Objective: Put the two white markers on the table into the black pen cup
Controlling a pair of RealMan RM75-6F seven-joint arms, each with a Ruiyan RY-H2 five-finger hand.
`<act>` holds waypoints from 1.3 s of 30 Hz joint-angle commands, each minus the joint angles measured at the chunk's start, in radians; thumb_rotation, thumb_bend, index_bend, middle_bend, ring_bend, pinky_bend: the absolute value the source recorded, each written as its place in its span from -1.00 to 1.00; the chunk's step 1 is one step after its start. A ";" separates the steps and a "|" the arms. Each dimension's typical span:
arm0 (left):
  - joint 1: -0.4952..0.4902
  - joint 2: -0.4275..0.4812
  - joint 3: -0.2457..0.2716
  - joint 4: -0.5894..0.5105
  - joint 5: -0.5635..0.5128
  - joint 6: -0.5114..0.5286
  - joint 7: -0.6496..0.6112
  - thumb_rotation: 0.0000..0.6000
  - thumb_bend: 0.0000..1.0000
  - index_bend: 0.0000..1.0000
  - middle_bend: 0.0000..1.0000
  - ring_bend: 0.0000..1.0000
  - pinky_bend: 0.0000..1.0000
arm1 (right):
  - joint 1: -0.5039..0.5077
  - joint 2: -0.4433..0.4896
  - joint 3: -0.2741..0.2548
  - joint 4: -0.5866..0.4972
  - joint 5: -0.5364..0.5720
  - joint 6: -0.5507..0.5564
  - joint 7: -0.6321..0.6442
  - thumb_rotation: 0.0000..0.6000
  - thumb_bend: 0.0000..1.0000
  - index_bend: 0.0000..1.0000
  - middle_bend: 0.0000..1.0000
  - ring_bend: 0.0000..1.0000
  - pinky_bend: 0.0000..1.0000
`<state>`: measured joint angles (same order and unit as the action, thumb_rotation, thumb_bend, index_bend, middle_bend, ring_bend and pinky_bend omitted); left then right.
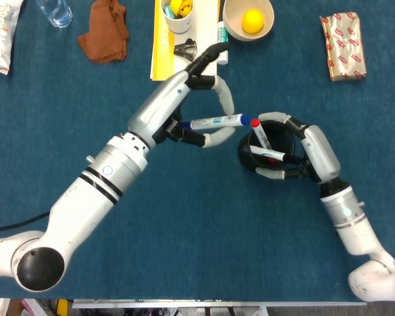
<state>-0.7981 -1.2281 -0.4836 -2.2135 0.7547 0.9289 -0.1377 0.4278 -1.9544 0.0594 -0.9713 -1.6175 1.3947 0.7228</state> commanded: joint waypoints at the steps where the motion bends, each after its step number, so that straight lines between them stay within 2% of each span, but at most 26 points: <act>1: -0.009 -0.013 -0.006 -0.004 0.004 -0.011 -0.035 1.00 -0.45 0.30 -1.00 -1.00 -1.00 | 0.009 -0.014 0.003 0.016 -0.002 0.001 0.004 1.00 -1.00 -0.09 0.05 -0.13 -0.17; 16: -0.003 -0.049 -0.056 0.007 0.033 -0.116 -0.289 1.00 -0.45 0.33 -1.00 -1.00 -1.00 | 0.051 -0.023 -0.003 0.002 -0.012 -0.034 -0.014 1.00 -1.00 -0.09 0.05 -0.13 -0.17; 25: 0.007 -0.109 -0.041 0.060 0.107 -0.123 -0.377 1.00 -0.46 0.33 -1.00 -1.00 -1.00 | 0.069 -0.030 -0.015 -0.018 -0.016 -0.058 -0.021 1.00 -1.00 -0.09 0.05 -0.13 -0.17; 39: 0.024 -0.142 -0.021 0.104 0.163 -0.159 -0.480 1.00 -0.45 0.34 -1.00 -1.00 -1.00 | 0.090 -0.029 -0.028 -0.063 -0.035 -0.064 -0.042 1.00 -1.00 -0.09 0.05 -0.13 -0.17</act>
<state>-0.7751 -1.3667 -0.5065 -2.1125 0.9151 0.7729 -0.6136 0.5169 -1.9834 0.0316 -1.0332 -1.6519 1.3316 0.6820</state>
